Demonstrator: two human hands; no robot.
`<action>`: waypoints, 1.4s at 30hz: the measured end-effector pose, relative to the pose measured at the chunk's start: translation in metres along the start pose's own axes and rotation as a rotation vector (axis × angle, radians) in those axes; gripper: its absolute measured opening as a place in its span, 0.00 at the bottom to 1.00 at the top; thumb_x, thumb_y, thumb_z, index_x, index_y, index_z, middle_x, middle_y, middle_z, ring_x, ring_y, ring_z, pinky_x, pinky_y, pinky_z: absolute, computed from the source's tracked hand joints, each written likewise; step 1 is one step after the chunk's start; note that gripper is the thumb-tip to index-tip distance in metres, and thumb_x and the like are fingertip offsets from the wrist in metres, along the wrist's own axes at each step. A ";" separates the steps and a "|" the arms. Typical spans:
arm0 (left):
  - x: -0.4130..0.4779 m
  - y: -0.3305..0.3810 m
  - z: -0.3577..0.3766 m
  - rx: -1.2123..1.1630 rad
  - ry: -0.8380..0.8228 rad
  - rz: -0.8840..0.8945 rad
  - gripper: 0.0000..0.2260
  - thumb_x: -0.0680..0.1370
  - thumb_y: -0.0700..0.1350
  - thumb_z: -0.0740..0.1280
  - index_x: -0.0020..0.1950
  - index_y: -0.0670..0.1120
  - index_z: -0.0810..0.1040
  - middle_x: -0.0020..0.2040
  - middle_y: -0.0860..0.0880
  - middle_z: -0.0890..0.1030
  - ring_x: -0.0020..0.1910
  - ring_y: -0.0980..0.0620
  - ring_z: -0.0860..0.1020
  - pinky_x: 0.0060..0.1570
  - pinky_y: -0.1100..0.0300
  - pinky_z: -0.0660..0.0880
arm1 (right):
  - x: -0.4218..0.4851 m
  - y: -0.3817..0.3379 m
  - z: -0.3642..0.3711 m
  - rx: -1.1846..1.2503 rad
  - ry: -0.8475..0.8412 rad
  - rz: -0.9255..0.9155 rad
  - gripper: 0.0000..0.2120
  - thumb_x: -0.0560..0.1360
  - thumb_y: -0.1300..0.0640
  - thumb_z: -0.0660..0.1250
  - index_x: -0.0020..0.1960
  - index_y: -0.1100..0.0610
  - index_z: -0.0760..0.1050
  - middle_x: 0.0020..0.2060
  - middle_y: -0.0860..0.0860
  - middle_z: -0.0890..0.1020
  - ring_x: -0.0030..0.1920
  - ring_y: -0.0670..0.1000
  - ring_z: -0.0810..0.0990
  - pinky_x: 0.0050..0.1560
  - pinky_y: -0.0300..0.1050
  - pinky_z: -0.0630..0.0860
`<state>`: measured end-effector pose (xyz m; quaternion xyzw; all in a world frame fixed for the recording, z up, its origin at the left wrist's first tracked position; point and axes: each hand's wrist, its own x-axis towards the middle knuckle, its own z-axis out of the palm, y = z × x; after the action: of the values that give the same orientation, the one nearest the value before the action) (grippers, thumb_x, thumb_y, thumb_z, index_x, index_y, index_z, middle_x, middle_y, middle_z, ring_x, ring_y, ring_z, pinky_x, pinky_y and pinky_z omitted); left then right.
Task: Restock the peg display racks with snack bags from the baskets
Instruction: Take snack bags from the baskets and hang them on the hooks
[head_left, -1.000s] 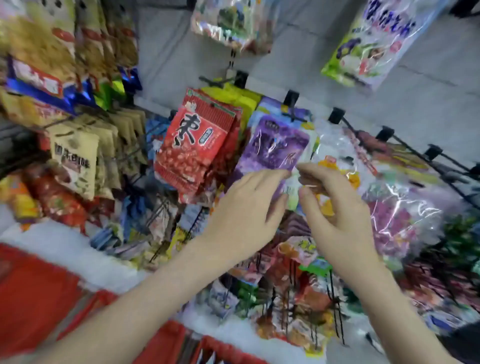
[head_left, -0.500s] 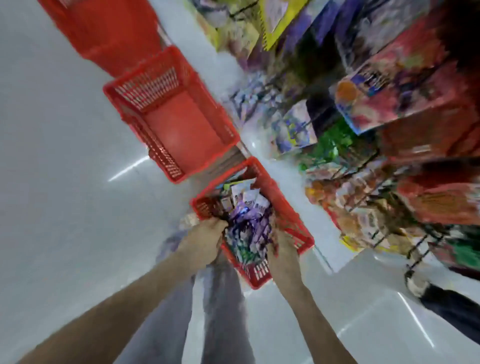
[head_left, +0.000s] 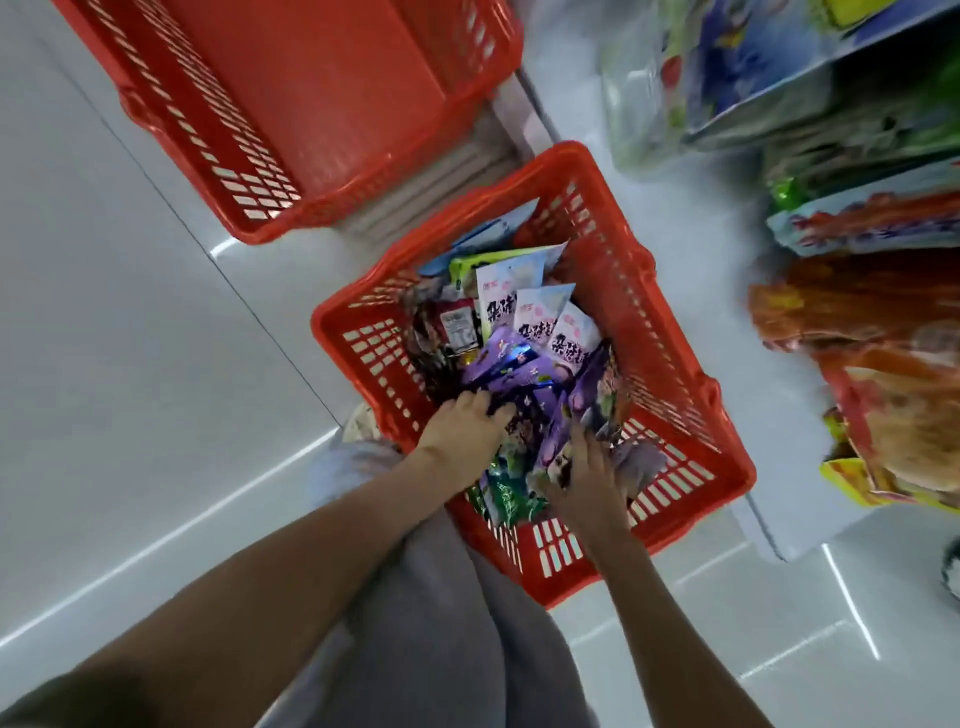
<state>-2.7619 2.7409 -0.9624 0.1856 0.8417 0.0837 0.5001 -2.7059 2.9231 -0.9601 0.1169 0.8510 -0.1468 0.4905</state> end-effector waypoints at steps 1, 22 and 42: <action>0.007 0.002 0.001 -0.048 -0.015 -0.032 0.22 0.83 0.43 0.56 0.77 0.46 0.55 0.71 0.39 0.64 0.67 0.40 0.66 0.61 0.50 0.68 | 0.006 0.002 0.004 -0.061 -0.019 0.004 0.40 0.76 0.37 0.60 0.78 0.48 0.42 0.78 0.53 0.52 0.77 0.56 0.50 0.73 0.62 0.44; -0.200 0.013 -0.228 -0.676 0.142 0.085 0.07 0.77 0.43 0.69 0.42 0.40 0.78 0.35 0.47 0.74 0.37 0.52 0.71 0.37 0.58 0.61 | -0.178 -0.130 -0.225 0.338 0.372 -0.516 0.19 0.74 0.54 0.66 0.65 0.50 0.74 0.63 0.51 0.76 0.67 0.53 0.69 0.69 0.37 0.55; -0.622 0.101 -0.545 -0.794 0.937 0.266 0.13 0.75 0.48 0.71 0.39 0.39 0.80 0.33 0.43 0.71 0.34 0.52 0.68 0.30 0.64 0.60 | -0.576 -0.302 -0.520 0.568 0.902 -0.758 0.19 0.72 0.50 0.72 0.57 0.52 0.67 0.45 0.47 0.73 0.42 0.45 0.73 0.39 0.36 0.67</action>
<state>-2.9467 2.6120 -0.1600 0.0326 0.8461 0.5237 0.0940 -2.9429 2.8004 -0.1711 -0.0160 0.8837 -0.4650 -0.0505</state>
